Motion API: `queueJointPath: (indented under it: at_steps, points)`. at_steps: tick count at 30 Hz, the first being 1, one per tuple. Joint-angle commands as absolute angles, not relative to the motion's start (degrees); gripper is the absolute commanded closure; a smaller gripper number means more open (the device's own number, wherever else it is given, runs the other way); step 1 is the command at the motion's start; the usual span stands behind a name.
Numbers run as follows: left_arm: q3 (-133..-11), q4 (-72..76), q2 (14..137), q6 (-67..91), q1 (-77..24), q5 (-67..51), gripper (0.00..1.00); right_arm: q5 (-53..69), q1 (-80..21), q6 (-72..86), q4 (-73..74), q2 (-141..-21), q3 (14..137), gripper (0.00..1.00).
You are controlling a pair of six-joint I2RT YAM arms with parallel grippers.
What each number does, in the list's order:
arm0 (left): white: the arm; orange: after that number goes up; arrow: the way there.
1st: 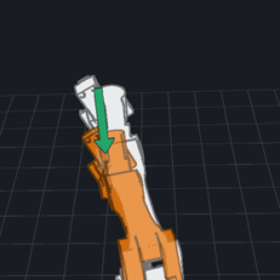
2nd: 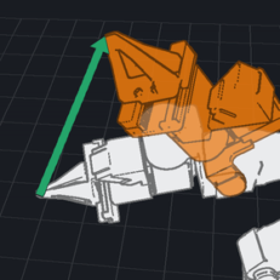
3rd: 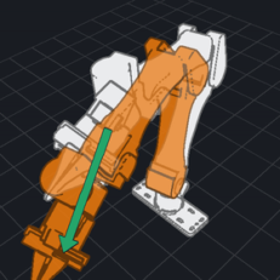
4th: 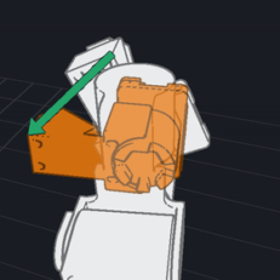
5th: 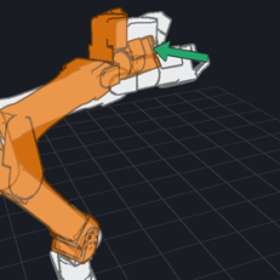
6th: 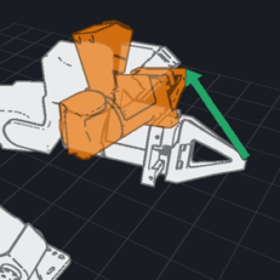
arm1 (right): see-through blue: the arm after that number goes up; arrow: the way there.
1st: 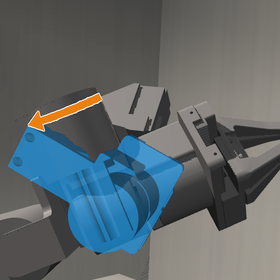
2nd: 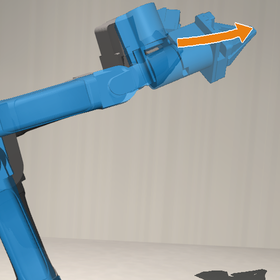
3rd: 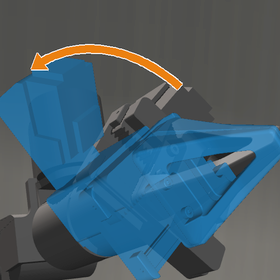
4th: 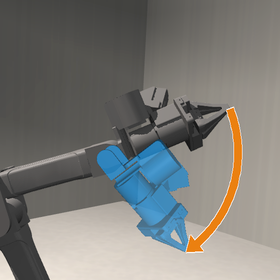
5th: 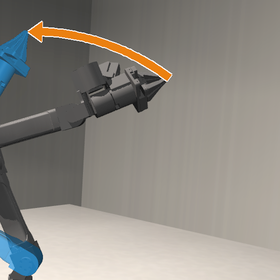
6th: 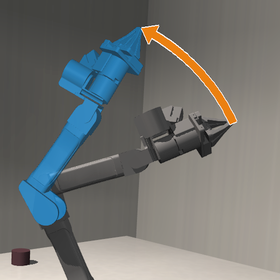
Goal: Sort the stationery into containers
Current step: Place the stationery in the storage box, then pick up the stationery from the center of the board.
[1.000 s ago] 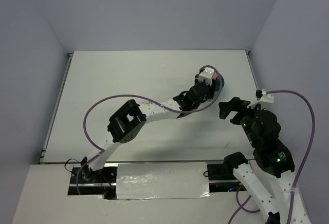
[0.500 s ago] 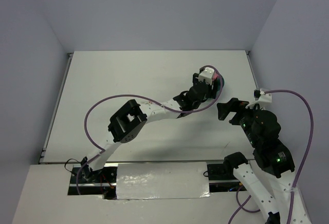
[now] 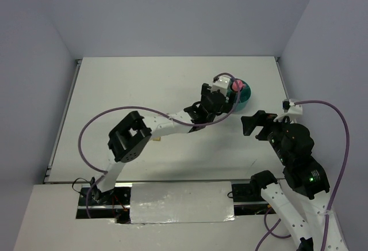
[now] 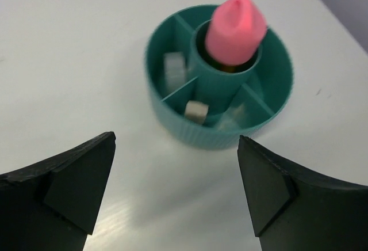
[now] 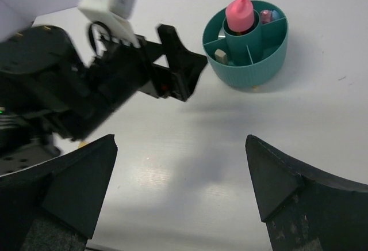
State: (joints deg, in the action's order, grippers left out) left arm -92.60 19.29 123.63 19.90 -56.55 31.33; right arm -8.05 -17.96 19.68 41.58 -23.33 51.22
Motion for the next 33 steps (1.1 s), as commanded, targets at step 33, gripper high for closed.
queueJointPath:
  at_steps: [33]
  points:
    - [-49.1, -20.0, 93.0, 46.9, -45.1, 28.3, 0.15, 5.4, -17.8, 18.5, 37.4, -28.6, 46.7, 0.0]
